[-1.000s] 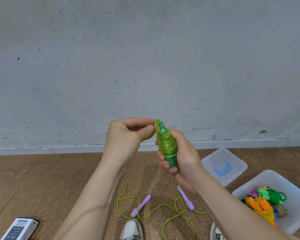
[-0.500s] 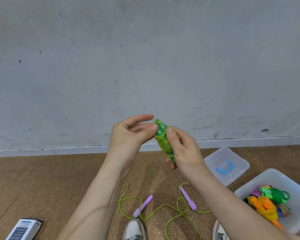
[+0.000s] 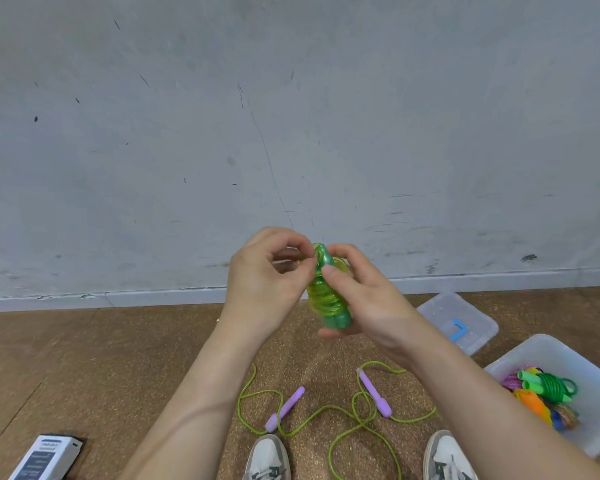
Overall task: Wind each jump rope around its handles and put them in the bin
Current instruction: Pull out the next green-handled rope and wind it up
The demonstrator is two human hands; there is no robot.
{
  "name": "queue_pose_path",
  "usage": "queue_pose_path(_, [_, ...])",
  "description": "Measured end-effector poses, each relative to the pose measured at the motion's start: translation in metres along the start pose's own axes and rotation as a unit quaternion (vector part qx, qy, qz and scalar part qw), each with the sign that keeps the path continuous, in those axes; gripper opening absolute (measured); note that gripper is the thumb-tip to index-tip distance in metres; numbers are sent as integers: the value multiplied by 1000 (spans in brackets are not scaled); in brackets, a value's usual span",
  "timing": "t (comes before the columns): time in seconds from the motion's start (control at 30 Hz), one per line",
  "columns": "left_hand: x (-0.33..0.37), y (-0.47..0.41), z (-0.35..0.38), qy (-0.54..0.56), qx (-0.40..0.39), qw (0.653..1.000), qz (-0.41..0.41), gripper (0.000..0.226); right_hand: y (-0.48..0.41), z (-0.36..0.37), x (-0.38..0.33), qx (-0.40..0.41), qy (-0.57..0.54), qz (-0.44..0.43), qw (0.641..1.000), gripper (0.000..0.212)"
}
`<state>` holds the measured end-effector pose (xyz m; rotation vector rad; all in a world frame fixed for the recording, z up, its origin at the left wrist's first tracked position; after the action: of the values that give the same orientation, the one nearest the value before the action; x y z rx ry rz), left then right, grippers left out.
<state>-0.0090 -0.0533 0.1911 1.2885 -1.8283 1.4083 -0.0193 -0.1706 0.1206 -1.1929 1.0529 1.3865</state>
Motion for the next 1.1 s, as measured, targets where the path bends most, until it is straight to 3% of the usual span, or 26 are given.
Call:
queue_pose_path(0.13, [5,0,-2,-93,15,995,41,5,-5,-7,-3,38,69,-54,995,14])
queue_pose_path(0.23, [3,-2,-4,-175,48,982,45,13,-7,-11,-4,66,143,-100,982,19])
queue_pose_path(0.4, [-17,-5,8,-141,-13,989,-31,16,-7,-13,0,97,209,-115,966,34])
queue_pose_path(0.47, [-18,-6,7,-146,-19,989,-31,14,-6,-12,1,94,194,-100,971,33])
queue_pose_path(0.63, [12,2,14,-153,-27,981,116,5,-7,-3,18,65,12,23,998,18])
queue_pose_path(0.8, [22,8,9,-174,21,969,172,6,-6,7,30,-36,-148,130,980,47])
queue_pose_path(0.97, [27,11,14,-157,-11,965,210,6,-4,8,36,-78,-105,147,980,57])
queue_pose_path(1.03, [27,12,16,-151,-10,967,206,6,-6,-1,24,-19,-78,103,991,53])
queue_pose_path(1.1, [21,10,23,-177,-20,967,180,8,-6,-14,9,58,32,43,997,47])
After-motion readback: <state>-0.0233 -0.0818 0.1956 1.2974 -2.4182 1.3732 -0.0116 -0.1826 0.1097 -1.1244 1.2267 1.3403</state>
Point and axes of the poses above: each hand's wrist, its own y-axis away from the middle knuckle, its own z-axis out of the palm, x = y × z, the point moved 10 cm from there along -y, towards the middle knuckle, and after that the axes turned 2 degrees about x, right-handed, at the moved point
